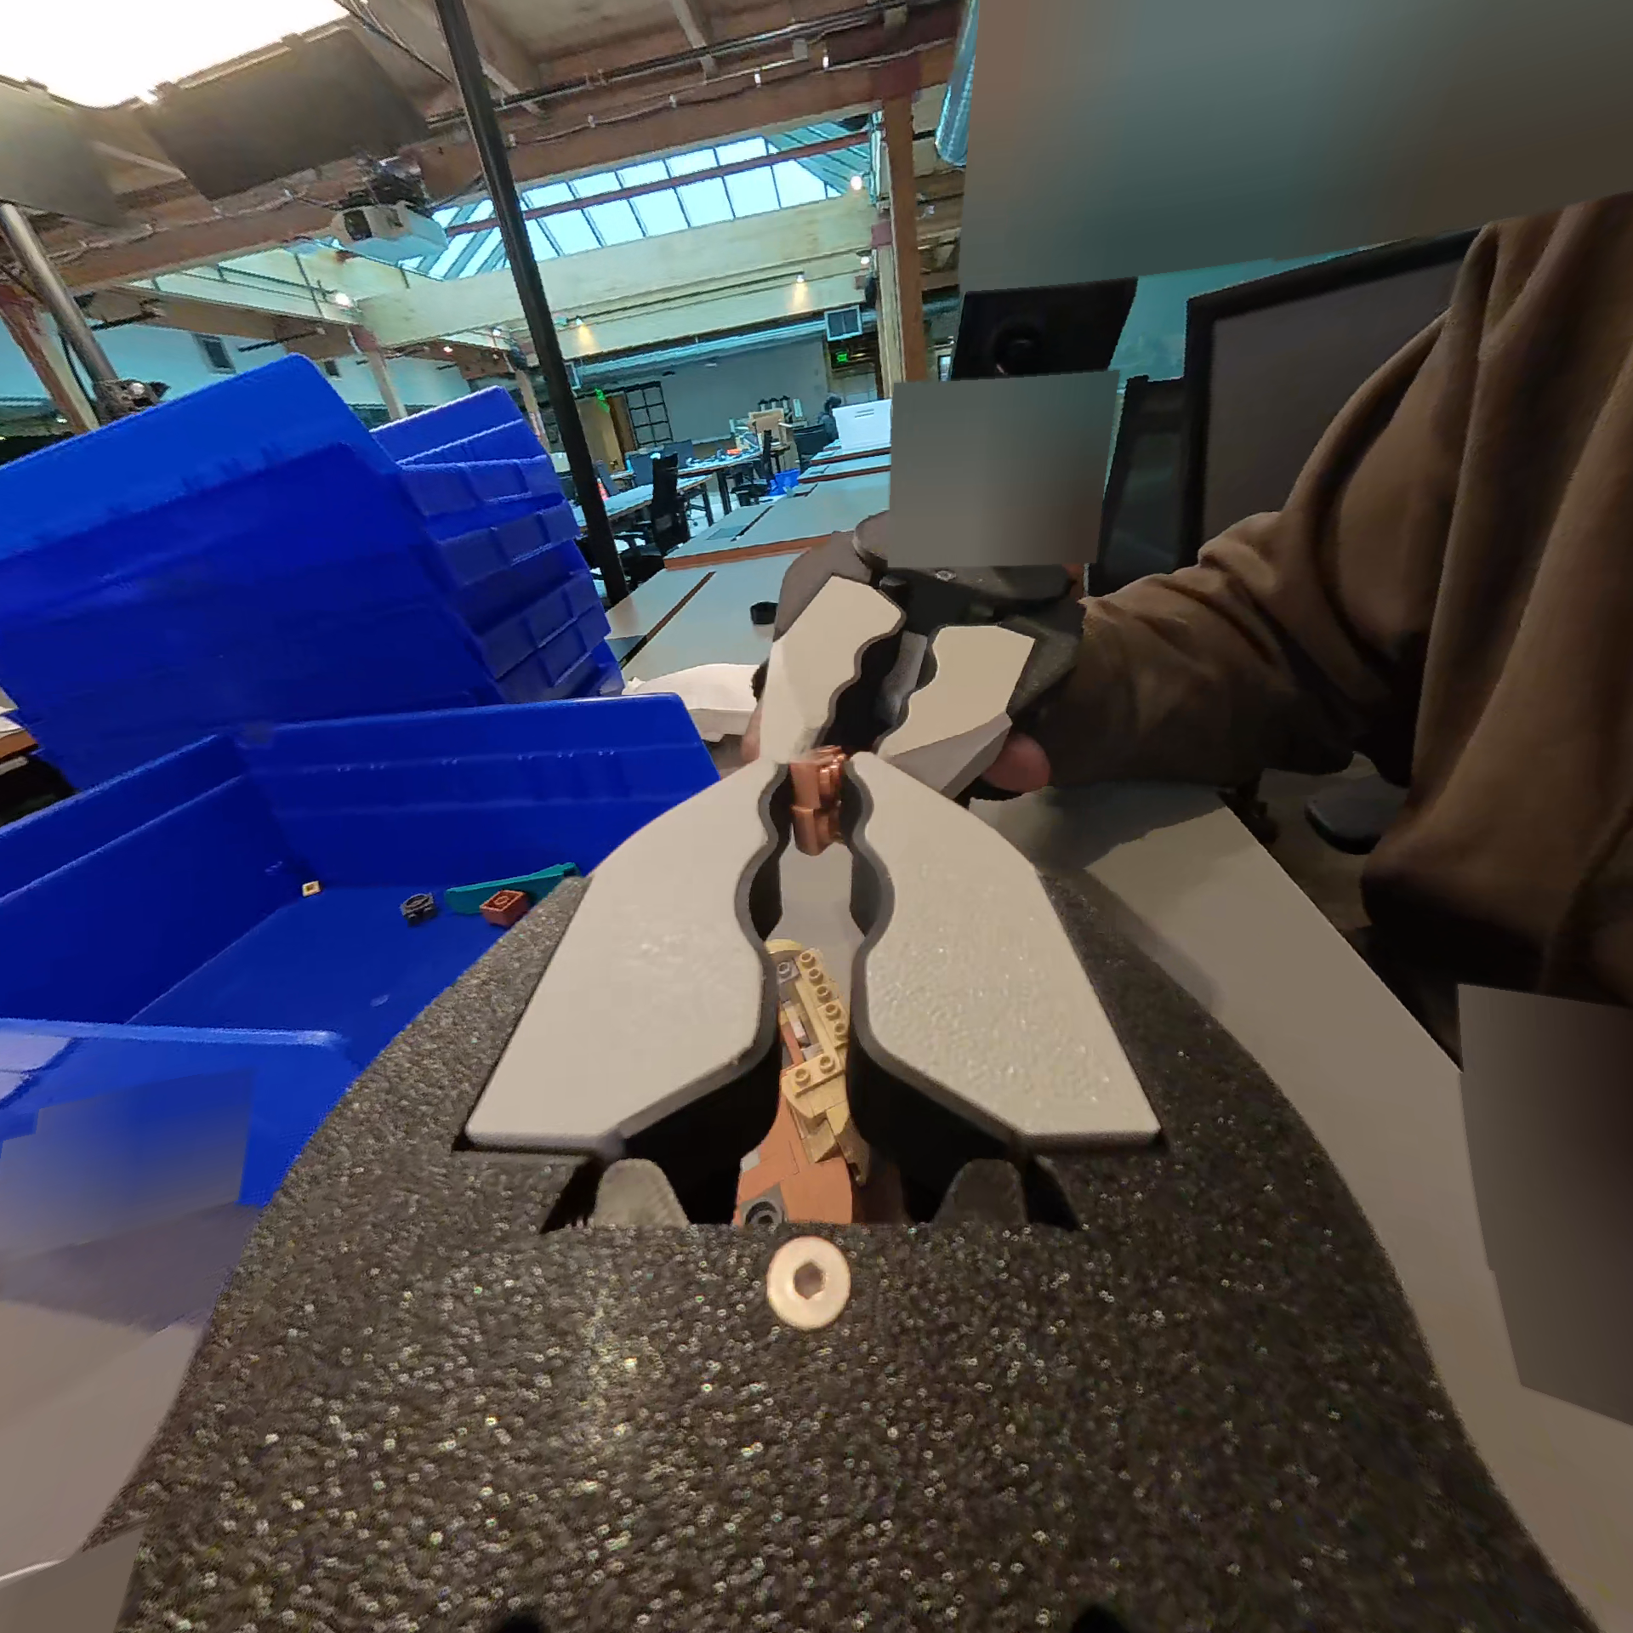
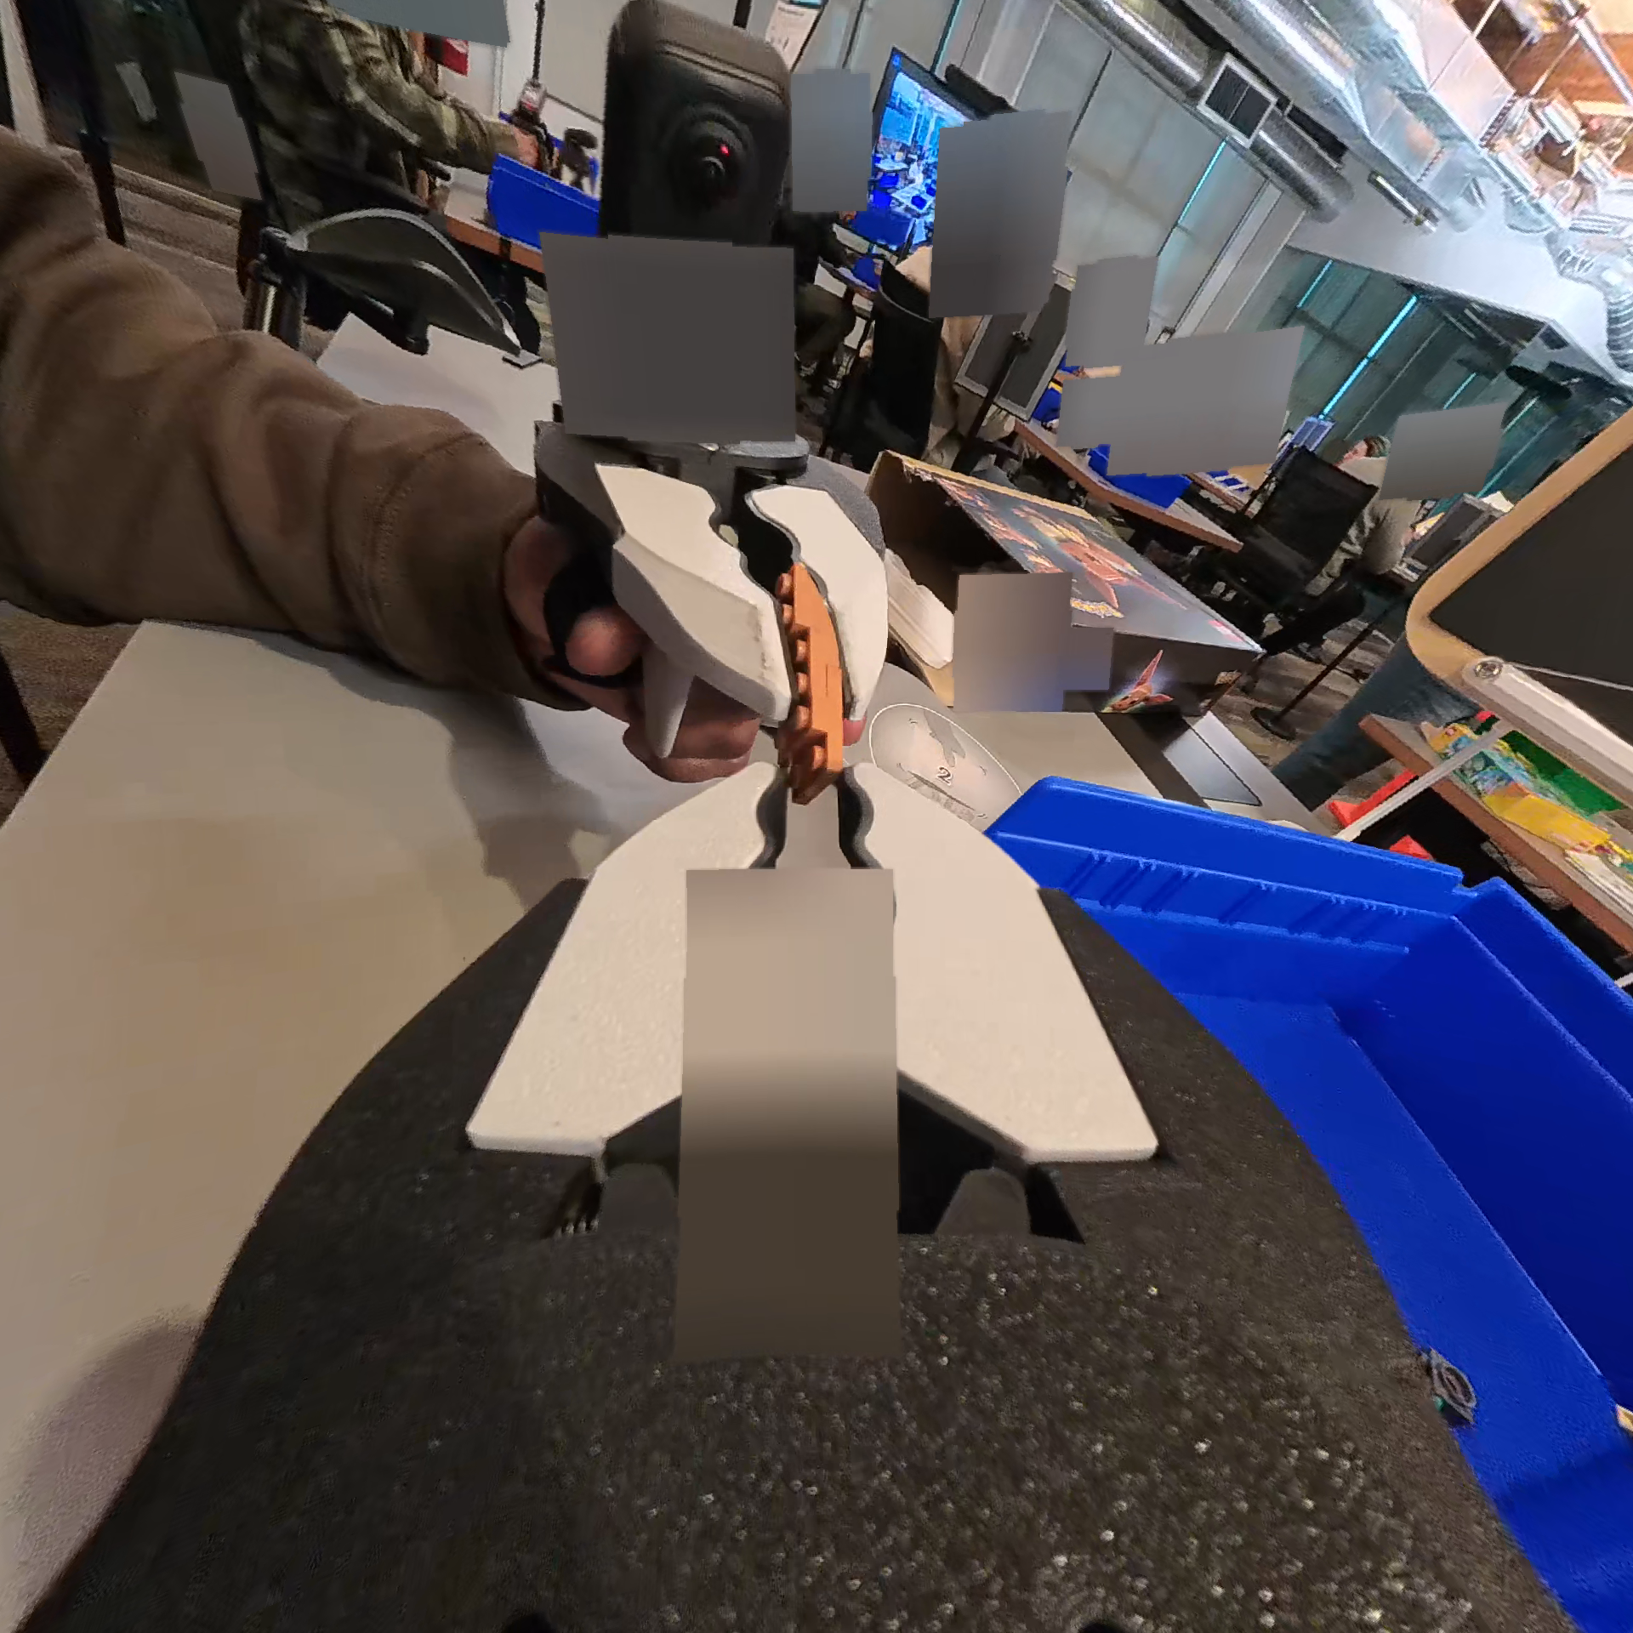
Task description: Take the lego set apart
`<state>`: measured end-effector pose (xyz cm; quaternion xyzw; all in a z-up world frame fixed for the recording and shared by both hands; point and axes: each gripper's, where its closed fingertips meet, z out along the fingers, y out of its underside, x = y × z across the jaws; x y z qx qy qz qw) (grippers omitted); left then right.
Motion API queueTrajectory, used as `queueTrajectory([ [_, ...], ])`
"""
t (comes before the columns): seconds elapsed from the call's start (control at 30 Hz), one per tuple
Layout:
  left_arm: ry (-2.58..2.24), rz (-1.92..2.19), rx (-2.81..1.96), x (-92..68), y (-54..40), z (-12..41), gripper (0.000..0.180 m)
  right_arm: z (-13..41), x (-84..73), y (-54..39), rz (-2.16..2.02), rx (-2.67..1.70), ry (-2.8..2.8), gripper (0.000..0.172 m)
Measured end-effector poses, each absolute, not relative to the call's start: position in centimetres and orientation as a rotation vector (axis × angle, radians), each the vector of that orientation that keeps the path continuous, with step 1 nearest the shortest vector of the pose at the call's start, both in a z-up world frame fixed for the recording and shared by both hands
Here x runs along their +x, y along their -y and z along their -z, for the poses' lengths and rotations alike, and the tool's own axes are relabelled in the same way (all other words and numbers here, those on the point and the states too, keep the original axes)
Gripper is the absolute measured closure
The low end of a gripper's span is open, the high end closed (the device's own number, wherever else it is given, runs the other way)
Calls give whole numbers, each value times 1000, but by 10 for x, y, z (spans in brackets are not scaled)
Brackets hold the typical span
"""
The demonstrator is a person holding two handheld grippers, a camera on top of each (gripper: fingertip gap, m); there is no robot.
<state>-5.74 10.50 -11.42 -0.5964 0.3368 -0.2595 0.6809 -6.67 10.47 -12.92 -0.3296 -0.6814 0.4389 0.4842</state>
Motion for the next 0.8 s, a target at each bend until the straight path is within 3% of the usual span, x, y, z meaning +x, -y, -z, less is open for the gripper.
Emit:
queueTrajectory([
  [0.4,-794,503,-1392,-57,-108,122,168,131,-63,-113,-992,-780,1646,167],
  [0.8,-1047,-94,-1381,-62,-114,140,170,143,-63,-123,-640,-610,1661,165],
])
